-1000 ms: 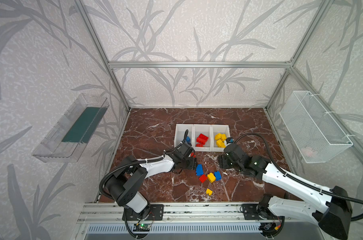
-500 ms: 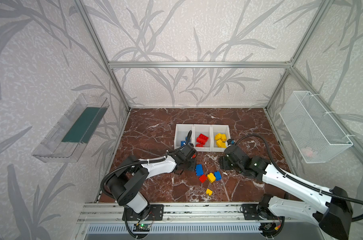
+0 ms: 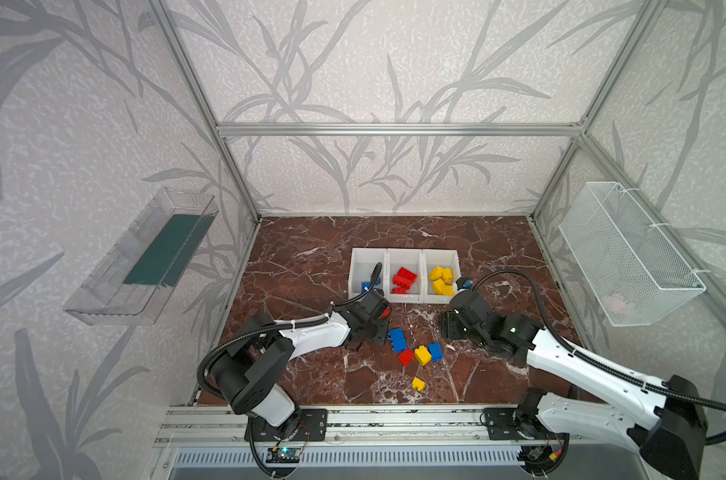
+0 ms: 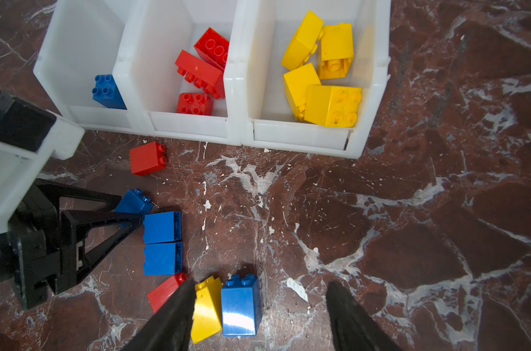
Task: Sort the legos into containers by color
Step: 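Lower the left gripper onto a blue brick and grasp it while the right arm withdraws, then carry the blue brick with the left gripper into the compartment nearest it and release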
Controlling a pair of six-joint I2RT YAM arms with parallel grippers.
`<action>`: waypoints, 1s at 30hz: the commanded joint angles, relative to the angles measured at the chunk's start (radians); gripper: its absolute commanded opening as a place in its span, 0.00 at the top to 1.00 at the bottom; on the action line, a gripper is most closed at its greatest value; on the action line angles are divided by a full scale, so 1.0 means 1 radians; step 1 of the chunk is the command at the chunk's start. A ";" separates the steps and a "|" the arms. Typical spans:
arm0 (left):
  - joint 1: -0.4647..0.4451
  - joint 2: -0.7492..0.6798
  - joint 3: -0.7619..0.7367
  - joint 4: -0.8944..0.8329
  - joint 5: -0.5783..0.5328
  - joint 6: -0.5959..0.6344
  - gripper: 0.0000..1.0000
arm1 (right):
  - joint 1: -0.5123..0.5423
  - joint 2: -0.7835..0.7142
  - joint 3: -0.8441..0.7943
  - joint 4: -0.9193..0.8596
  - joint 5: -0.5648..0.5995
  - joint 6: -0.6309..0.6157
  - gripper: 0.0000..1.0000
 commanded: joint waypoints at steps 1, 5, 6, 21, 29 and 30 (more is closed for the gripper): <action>0.000 -0.017 -0.029 -0.072 -0.020 0.018 0.46 | -0.003 -0.009 -0.013 -0.014 0.018 0.009 0.31; 0.000 -0.005 -0.019 -0.065 0.000 0.034 0.46 | -0.004 -0.008 -0.019 -0.004 0.016 0.015 0.31; -0.001 0.003 -0.016 -0.065 0.006 0.037 0.46 | -0.004 -0.006 -0.020 -0.002 0.012 0.015 0.31; 0.006 0.001 0.068 -0.102 -0.029 0.060 0.70 | -0.005 -0.052 -0.020 -0.031 0.043 0.014 0.31; 0.091 -0.146 0.188 -0.120 -0.102 0.121 0.72 | -0.013 -0.115 -0.028 -0.049 0.073 0.010 0.32; 0.122 -0.142 0.204 -0.116 -0.102 0.133 0.73 | -0.014 -0.118 -0.029 -0.049 0.073 0.009 0.32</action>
